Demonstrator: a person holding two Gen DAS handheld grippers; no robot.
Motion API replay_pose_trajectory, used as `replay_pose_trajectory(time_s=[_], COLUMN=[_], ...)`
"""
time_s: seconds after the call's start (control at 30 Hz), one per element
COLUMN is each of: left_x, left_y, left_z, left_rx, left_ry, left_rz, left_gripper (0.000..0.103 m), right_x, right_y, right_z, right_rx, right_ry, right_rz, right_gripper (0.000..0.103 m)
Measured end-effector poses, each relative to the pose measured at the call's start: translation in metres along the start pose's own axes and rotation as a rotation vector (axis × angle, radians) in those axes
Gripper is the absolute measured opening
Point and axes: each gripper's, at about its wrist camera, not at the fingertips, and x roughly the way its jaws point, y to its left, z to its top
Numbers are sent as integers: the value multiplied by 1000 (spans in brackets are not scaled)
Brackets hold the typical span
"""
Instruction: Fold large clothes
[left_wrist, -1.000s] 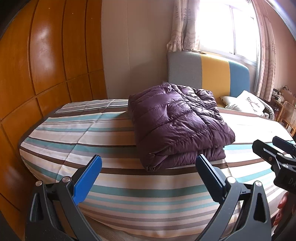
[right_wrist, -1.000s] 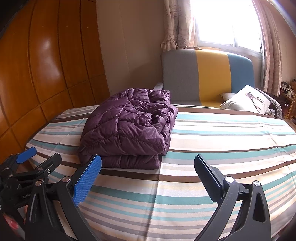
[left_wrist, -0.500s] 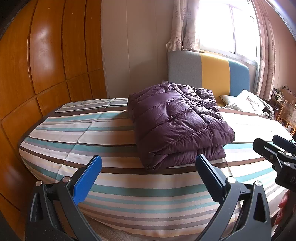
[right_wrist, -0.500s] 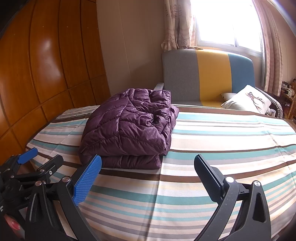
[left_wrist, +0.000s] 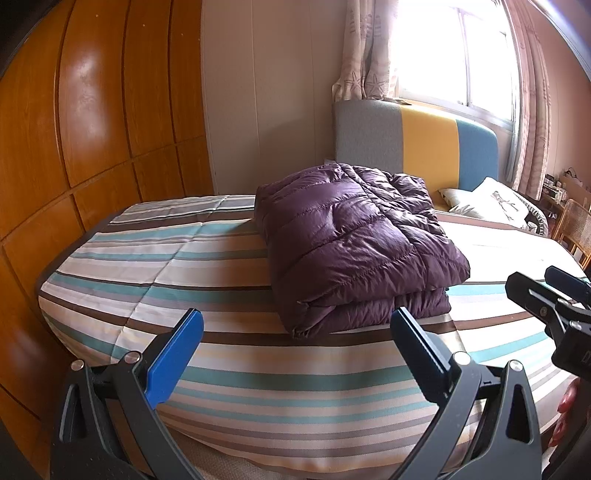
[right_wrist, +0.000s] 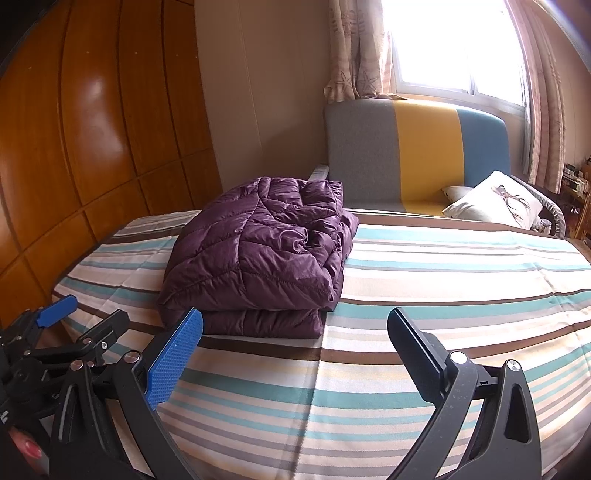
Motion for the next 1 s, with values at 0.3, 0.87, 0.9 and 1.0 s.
replay_pose_trajectory(time_s=[0.3,0.87,0.9,1.0], left_x=[-2,0,1,7], left_y=[0,-1,0,3], left_z=[0,-3,-3,-6], left_rx=[-7,-16,-20,-32], left_ry=[-11,6,12,30], left_rz=[-2,13,7,8], left_gripper=[101,101,101,101], right_x=[1,5,6,12], right_y=[0,-4,-5,-10], right_z=[0,-2,-3,-5], right_rx=[0,17,21,34], right_ry=[2,19,24,42], right_rz=[1,-2,-2,-7], right_gripper=[100,100,100,100])
